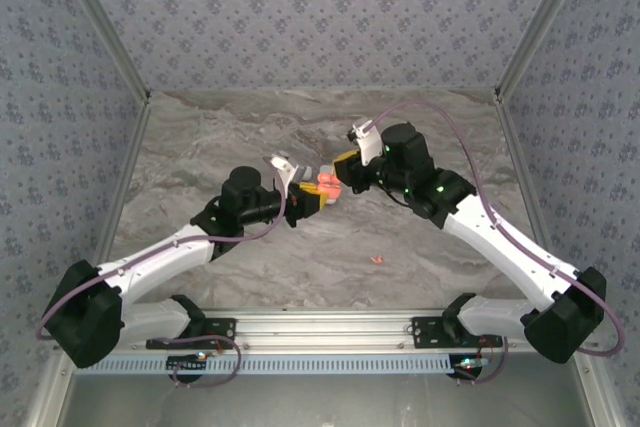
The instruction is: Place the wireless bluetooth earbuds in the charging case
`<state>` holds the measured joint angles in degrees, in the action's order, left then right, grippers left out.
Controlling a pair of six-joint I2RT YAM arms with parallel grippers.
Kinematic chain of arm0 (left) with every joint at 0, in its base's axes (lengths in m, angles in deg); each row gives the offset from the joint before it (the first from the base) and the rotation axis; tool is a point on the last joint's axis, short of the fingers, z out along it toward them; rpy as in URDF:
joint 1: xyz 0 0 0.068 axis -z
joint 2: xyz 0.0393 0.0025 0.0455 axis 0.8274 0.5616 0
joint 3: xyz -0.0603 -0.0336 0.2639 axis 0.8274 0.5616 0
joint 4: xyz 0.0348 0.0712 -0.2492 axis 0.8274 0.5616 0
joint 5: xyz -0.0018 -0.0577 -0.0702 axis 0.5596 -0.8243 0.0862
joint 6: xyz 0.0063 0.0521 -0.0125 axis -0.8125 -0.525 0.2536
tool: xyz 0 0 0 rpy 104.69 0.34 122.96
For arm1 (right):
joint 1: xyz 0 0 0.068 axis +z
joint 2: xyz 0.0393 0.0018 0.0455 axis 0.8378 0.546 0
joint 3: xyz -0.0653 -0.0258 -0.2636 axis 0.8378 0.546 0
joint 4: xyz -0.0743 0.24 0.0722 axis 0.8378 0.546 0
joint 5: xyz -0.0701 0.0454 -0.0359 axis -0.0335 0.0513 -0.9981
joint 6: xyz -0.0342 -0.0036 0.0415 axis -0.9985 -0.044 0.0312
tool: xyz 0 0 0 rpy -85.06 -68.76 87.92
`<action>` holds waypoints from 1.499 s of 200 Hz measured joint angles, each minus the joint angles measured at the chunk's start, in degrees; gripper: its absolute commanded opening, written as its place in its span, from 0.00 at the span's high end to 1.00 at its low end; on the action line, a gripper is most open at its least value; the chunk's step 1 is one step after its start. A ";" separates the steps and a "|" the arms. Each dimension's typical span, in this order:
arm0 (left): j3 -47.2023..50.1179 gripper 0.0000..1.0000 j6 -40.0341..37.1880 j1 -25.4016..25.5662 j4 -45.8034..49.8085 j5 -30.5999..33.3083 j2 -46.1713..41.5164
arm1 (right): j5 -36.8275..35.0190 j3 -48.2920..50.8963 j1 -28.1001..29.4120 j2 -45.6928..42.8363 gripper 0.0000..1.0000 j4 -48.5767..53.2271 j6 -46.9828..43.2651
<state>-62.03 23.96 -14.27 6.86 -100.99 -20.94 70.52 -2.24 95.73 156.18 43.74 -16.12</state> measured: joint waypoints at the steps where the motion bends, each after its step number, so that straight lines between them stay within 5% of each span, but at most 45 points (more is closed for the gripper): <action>1: 0.00 1.00 0.00 0.00 0.00 0.00 0.00 | 0.00 0.00 0.07 0.02 0.80 0.00 0.00; 202: -0.26 1.00 0.42 0.11 -2.05 -0.50 0.00 | 2.62 2.95 2.58 0.04 0.78 -1.38 1.99; 263: -0.61 1.00 0.42 0.20 -2.40 -0.61 -0.02 | 5.40 3.15 1.68 -0.20 0.48 -0.81 3.37; 300: -0.61 1.00 0.42 0.20 -2.40 -0.55 -0.02 | 5.22 1.62 -3.15 -3.50 0.44 3.54 4.00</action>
<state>-62.64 24.38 -14.07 4.45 -101.54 -20.96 75.74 -0.62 92.59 152.68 47.28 -12.12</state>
